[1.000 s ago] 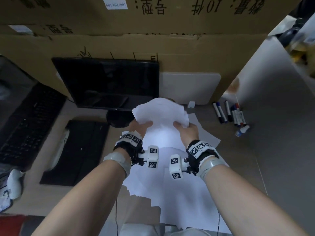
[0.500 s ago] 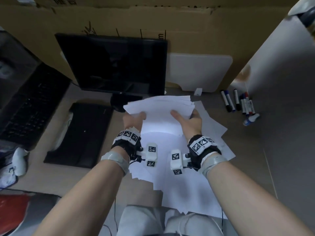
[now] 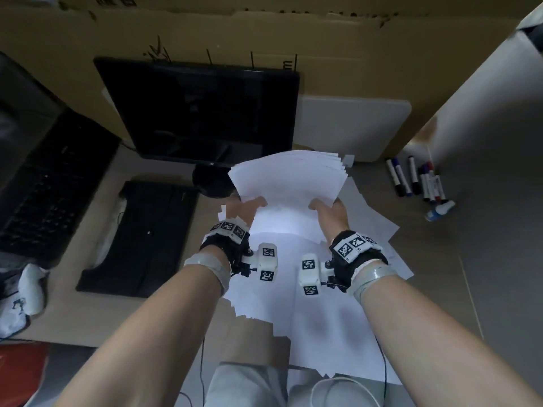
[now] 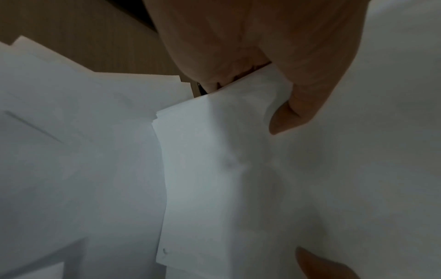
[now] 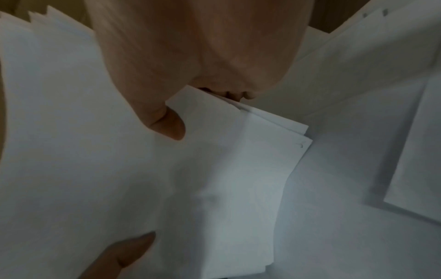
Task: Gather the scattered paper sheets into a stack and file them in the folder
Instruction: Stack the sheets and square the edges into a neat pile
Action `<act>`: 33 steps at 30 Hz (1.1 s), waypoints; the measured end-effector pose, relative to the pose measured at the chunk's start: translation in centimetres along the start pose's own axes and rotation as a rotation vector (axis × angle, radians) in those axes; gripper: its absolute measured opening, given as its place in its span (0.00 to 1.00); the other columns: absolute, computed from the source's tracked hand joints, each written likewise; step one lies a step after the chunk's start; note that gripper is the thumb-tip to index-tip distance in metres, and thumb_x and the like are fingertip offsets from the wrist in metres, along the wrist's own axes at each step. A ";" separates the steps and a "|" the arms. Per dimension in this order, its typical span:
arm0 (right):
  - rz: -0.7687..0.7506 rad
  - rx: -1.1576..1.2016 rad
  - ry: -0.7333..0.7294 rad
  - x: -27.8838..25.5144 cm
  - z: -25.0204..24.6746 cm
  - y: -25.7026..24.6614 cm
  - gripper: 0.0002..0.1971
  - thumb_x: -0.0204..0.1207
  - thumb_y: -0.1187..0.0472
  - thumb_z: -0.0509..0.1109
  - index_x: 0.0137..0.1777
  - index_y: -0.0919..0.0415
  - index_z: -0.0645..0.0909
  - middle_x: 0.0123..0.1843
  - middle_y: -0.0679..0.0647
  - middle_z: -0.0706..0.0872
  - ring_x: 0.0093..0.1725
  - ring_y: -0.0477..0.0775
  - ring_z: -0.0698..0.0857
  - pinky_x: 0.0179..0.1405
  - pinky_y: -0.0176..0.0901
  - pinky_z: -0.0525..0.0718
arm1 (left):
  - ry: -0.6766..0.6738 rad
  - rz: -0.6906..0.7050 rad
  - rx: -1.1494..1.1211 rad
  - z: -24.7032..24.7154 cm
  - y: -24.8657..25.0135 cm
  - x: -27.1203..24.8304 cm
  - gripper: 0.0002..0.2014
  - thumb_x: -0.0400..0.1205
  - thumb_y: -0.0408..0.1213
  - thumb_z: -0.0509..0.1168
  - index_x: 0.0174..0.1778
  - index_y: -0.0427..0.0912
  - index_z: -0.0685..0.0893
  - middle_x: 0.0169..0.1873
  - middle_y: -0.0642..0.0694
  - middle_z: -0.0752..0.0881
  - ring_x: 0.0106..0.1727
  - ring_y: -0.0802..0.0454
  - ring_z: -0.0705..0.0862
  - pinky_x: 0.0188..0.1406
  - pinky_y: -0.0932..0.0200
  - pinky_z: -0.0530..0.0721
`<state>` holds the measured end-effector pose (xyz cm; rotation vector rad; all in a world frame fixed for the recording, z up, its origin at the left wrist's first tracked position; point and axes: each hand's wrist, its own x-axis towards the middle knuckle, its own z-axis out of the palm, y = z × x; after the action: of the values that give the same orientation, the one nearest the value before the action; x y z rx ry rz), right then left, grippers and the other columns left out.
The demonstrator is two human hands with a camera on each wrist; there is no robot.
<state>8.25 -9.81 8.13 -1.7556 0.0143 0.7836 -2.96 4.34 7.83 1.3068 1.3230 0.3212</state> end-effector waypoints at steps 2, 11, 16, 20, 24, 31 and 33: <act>0.009 0.013 0.017 0.2 0.3 -0.1 0.18 0.72 0.66 0.70 0.63 0.63 0.79 0.55 0.54 0.86 0.53 0.55 0.83 0.53 0.43 0.75 | -0.009 0.004 0.010 -0.1 0.2 0.7 0.24 0.71 0.35 0.75 0.63 0.36 0.81 0.49 0.44 0.83 0.51 0.46 0.83 0.62 0.47 0.84; 0.198 0.026 0.022 1.5 1.9 -0.2 0.08 0.75 0.70 0.72 0.51 0.63 0.78 0.56 0.55 0.83 0.52 0.53 0.78 0.53 0.41 0.72 | -0.140 -0.040 0.147 0.6 -0.5 5.0 0.21 0.72 0.25 0.72 0.62 0.34 0.80 0.46 0.44 0.83 0.51 0.43 0.84 0.55 0.52 0.83; 0.213 0.137 0.097 1.4 1.8 0.0 0.15 0.75 0.56 0.77 0.56 0.63 0.83 0.49 0.50 0.86 0.45 0.49 0.83 0.54 0.38 0.74 | -0.193 0.001 0.115 2.5 -0.5 6.8 0.08 0.73 0.16 0.66 0.35 0.33 0.81 0.31 0.49 0.80 0.38 0.46 0.78 0.27 0.72 0.76; 0.174 0.175 0.196 0.6 -1.7 0.1 0.09 0.68 0.54 0.82 0.41 0.53 0.84 0.43 0.46 0.89 0.43 0.42 0.86 0.47 0.37 0.80 | -0.209 0.066 0.324 4.7 1.3 6.3 0.08 0.70 0.19 0.64 0.37 0.33 0.72 0.29 0.43 0.72 0.27 0.47 0.69 0.22 0.61 0.65; 0.182 0.207 0.343 -1.5 -5.2 2.8 0.09 0.72 0.61 0.78 0.51 0.58 0.85 0.47 0.50 0.89 0.49 0.53 0.87 0.50 0.41 0.81 | -0.345 0.125 0.455 8.5 0.9 2.7 0.10 0.71 0.22 0.62 0.28 0.36 0.69 0.30 0.40 0.73 0.28 0.47 0.69 0.24 0.60 0.63; 0.518 0.249 0.506 -6.6 -12.5 13.7 0.07 0.72 0.64 0.70 0.49 0.65 0.80 0.41 0.55 0.84 0.38 0.57 0.81 0.43 0.46 0.79 | -0.643 0.137 0.636 13.9 -7.3 -5.0 0.06 0.81 0.36 0.64 0.39 0.40 0.78 0.35 0.41 0.77 0.36 0.48 0.73 0.31 0.58 0.68; 0.606 0.261 0.536 -8.4 -14.5 17.0 0.11 0.74 0.62 0.70 0.54 0.66 0.78 0.41 0.56 0.81 0.41 0.59 0.81 0.44 0.48 0.79 | -0.702 0.159 0.673 15.5 -9.5 -7.0 0.08 0.82 0.37 0.64 0.38 0.40 0.79 0.31 0.42 0.75 0.32 0.48 0.71 0.33 0.59 0.68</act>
<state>2.17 -31.29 -0.36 -1.6679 1.0008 0.6659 2.98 -12.14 -0.61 1.8559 0.7299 -0.4950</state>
